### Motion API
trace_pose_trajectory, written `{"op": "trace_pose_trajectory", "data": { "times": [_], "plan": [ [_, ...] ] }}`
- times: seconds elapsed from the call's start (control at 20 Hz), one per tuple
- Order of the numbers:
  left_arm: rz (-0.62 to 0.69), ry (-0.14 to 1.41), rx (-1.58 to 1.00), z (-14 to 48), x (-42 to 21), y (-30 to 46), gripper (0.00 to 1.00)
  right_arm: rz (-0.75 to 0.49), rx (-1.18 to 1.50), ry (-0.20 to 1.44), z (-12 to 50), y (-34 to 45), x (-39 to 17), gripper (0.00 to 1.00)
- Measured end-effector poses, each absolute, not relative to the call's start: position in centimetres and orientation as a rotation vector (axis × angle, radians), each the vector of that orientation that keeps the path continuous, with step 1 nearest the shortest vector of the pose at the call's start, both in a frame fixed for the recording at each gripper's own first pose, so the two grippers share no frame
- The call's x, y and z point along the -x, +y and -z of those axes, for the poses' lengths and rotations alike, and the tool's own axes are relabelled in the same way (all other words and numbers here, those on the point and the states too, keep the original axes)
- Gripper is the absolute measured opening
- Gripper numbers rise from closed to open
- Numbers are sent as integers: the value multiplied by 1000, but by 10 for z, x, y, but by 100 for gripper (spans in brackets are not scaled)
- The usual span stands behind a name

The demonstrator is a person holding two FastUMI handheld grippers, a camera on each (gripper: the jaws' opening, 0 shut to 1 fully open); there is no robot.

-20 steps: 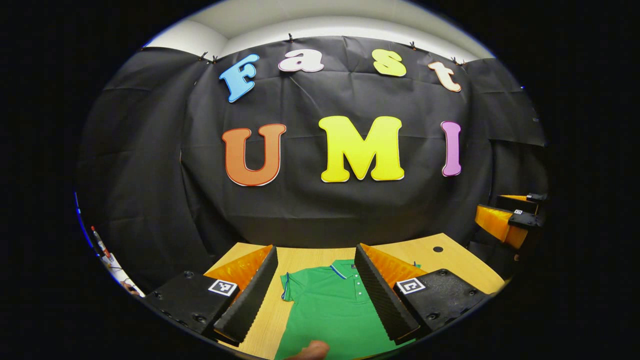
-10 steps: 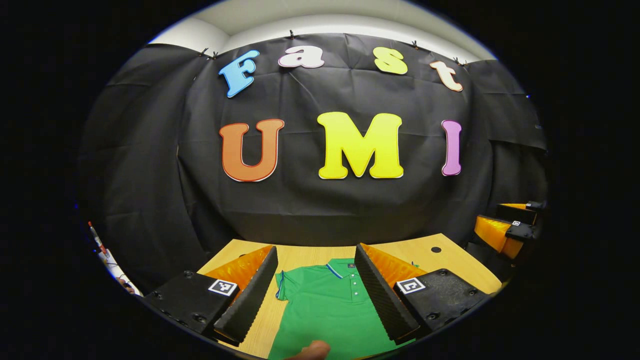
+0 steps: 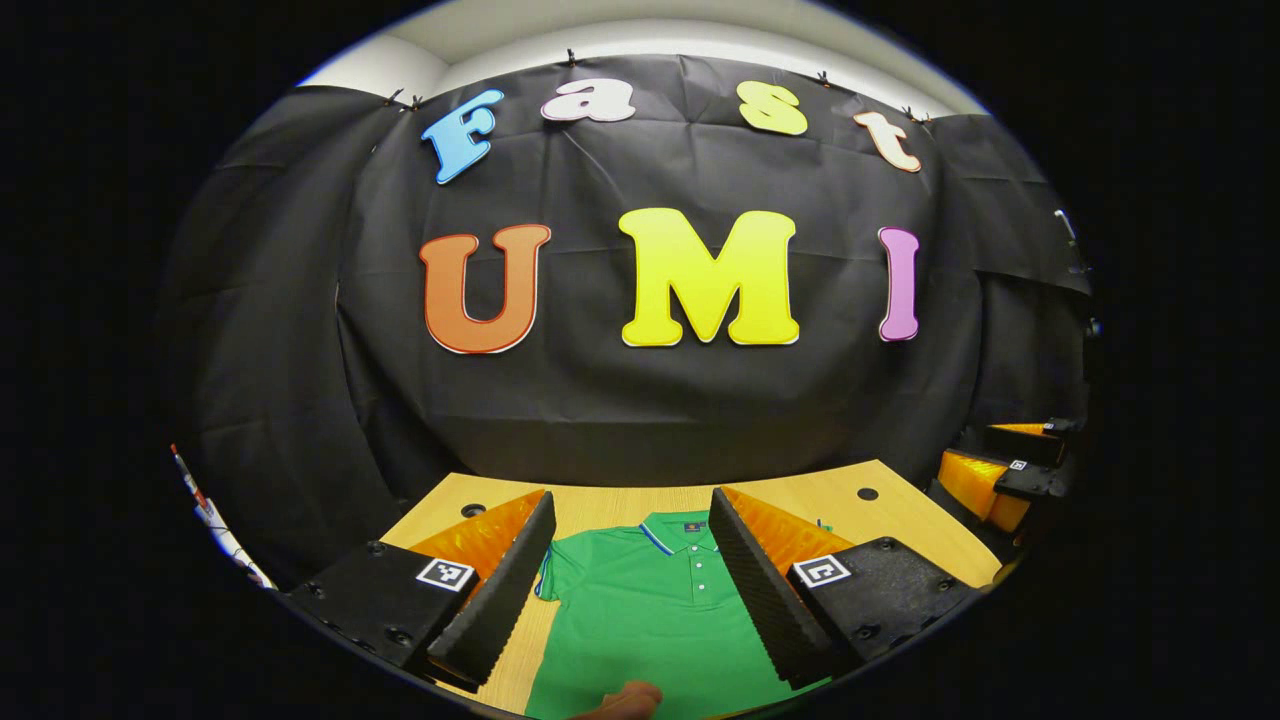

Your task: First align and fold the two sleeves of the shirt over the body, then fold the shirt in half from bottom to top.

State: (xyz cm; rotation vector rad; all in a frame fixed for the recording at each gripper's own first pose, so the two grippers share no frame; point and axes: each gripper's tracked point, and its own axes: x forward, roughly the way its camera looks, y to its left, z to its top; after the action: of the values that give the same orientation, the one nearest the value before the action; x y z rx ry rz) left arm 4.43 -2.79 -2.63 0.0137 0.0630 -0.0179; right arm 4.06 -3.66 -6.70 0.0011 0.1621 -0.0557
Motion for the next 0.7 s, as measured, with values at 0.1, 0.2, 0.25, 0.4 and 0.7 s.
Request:
{"op": "trace_pose_trajectory", "data": {
  "times": [0.1,0.2,0.25,0.4,0.7],
  "plan": [
    [18,53,-22,24,-49,-31,100,54,2,184,79,-38,-52,95],
    [20,55,-25,25,-53,-34,100,48,8,215,97,-40,-69,95],
    [20,61,-28,26,-55,-36,100,46,7,238,109,-41,-80,95],
    [12,80,-28,30,-58,-38,100,47,3,329,154,-50,-118,95],
    [-30,124,-30,45,-53,-36,100,52,19,529,258,-69,-184,95]
  ]
}}
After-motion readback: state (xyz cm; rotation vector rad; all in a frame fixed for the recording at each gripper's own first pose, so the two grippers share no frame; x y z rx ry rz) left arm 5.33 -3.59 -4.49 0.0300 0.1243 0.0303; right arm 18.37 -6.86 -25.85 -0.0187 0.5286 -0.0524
